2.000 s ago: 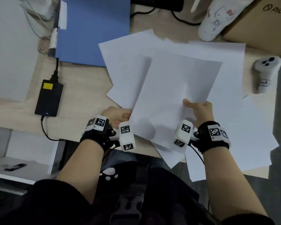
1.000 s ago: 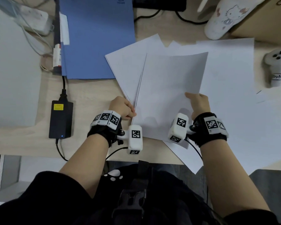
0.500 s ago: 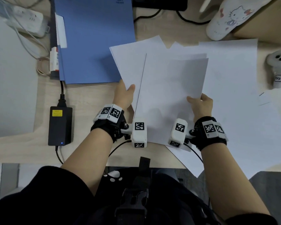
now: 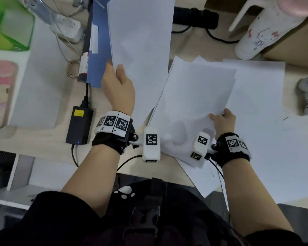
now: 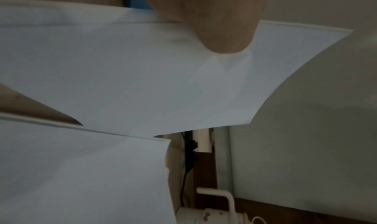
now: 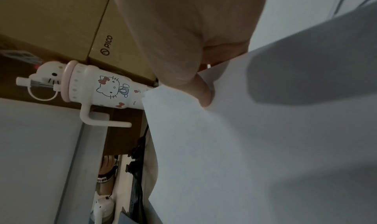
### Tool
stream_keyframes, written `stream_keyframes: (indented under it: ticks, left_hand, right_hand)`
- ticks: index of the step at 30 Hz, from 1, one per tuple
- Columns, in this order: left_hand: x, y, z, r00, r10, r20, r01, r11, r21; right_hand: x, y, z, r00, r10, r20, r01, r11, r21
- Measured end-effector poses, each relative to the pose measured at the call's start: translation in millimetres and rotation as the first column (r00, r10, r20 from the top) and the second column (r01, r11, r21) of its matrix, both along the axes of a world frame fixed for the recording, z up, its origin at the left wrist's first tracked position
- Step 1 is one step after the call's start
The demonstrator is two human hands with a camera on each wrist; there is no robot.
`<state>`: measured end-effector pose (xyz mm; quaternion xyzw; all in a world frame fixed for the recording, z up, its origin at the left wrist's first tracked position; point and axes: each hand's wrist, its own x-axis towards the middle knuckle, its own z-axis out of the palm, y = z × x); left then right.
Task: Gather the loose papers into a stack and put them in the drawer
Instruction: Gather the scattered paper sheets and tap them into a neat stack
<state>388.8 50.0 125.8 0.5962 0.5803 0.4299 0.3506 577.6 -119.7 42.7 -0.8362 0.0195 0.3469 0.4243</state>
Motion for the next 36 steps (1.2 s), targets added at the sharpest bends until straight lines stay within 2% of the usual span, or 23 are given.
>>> stream_keyframes:
  ticks: [3, 9, 13, 15, 18, 20, 24, 27, 31, 33, 36]
  left_hand:
    - [-8.4, 4.7, 19.6, 0.999, -0.003, 0.034, 0.0, 0.997, 0.08]
    - [-18.7, 5.5, 34.1, 0.99, -0.128, 0.062, 0.123, 0.99, 0.07]
    - [-9.6, -3.0, 26.3, 0.967, -0.256, 0.006, 0.256, 0.965, -0.05]
    - [-2.9, -8.2, 10.9, 0.939, -0.341, -0.05, 0.332, 0.933, -0.139]
    - [7.5, -20.9, -24.5, 0.907, -0.401, -0.124, 0.353, 0.889, -0.292]
    - [12.9, -31.6, -46.1, 0.909, -0.401, -0.113, 0.326, 0.853, -0.407]
    - [23.2, -43.2, -75.9, 0.914, -0.404, -0.042, 0.301, 0.744, -0.596]
    - [34.9, -43.3, -85.4, 0.9, -0.434, -0.042, 0.315, 0.714, -0.626]
    - [45.0, -39.5, -94.5, 0.866, -0.478, -0.147, 0.284, 0.713, -0.641]
    - [47.4, -36.4, -92.4, 0.878, -0.466, -0.107, 0.299, 0.711, -0.637]
    - [45.9, -32.4, -86.5, 0.934, -0.355, 0.03, 0.29, 0.711, -0.641]
  right_hand:
    - [0.1, 2.4, 4.2, 0.999, 0.036, -0.011, -0.036, 0.998, 0.057]
    - [-1.0, 2.4, 10.4, 0.997, 0.073, -0.037, -0.07, 0.995, 0.071]
    - [0.1, -2.6, 18.0, 0.993, 0.056, -0.102, -0.043, 0.99, 0.132]
    - [0.9, -6.5, 18.9, 0.987, 0.064, -0.145, -0.033, 0.978, 0.205]
    - [3.9, -11.2, 20.0, 0.97, 0.077, -0.232, -0.013, 0.965, 0.263]
    - [7.5, -15.0, 18.8, 0.954, 0.095, -0.286, -0.019, 0.966, 0.258]
    - [11.1, -22.1, 13.7, 0.948, 0.159, -0.276, -0.084, 0.96, 0.266]
    - [11.7, -19.4, 11.2, 0.952, 0.162, -0.259, -0.095, 0.963, 0.253]
    - [8.1, -8.4, 8.5, 0.963, 0.145, -0.227, -0.092, 0.969, 0.229]
    - [6.9, -3.3, 11.4, 0.973, 0.149, -0.178, -0.108, 0.969, 0.223]
    - [7.0, 0.4, 23.4, 0.977, 0.182, -0.107, -0.15, 0.956, 0.251]
